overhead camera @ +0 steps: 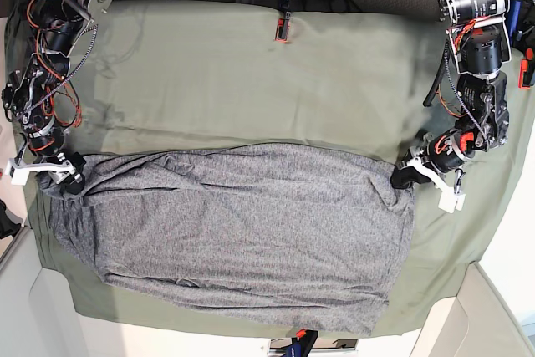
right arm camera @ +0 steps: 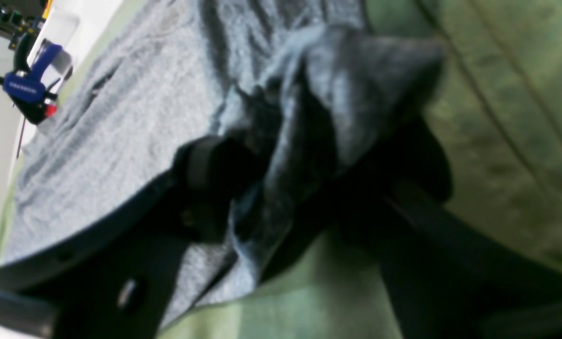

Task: Fold the T-shirt properly
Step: 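Regrasp the shirt edge with both grippers and pull it taut, then pull the held edge back to spread the shirt flat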

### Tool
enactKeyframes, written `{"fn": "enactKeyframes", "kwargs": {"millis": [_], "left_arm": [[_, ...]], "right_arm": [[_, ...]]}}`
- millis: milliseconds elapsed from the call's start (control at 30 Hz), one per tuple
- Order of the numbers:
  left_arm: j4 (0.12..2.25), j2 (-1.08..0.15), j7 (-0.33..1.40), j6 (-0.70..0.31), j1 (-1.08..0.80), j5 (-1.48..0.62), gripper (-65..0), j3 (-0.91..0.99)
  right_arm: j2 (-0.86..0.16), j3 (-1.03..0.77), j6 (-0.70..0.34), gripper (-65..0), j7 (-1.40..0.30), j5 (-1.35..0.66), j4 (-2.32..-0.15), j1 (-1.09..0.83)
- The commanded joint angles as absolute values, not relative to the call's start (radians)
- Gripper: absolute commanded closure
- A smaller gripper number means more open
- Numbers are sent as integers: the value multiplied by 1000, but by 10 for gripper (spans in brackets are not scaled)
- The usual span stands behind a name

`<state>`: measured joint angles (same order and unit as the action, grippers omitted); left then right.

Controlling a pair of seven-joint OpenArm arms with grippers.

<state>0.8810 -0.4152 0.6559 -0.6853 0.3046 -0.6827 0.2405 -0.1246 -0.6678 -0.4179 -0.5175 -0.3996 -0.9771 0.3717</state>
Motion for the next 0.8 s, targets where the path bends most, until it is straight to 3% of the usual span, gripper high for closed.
{"fn": "enactKeyframes", "kwargs": {"millis": [0,67,100,200,500,767], "left_arm": [[894,-431,641,-693,328,-665,0,229],[895,-436,635,-693,331,-657,0,221],[897,-442,636,-692,333,-664,0,223],[928,-482,659,-693,332,-703,0,224],[1121,-647,816,-698,329,-834,0,224],[1184,-759,909,-698,265,-907,0,224]], "right_arm": [[-130,-657,-415,-241,-527,-399,-981,390],[-130,-645,-416,-52,-527,-399,-981,390],[-130,-645,-423,0,-529,-399,-981,390],[-133,-646,-475,0,-556,-405,-998,386],[-135,-646,-476,0,-762,-545,-1258,297],[-138,-646,-481,0,-775,-561,-1452,132]]}}
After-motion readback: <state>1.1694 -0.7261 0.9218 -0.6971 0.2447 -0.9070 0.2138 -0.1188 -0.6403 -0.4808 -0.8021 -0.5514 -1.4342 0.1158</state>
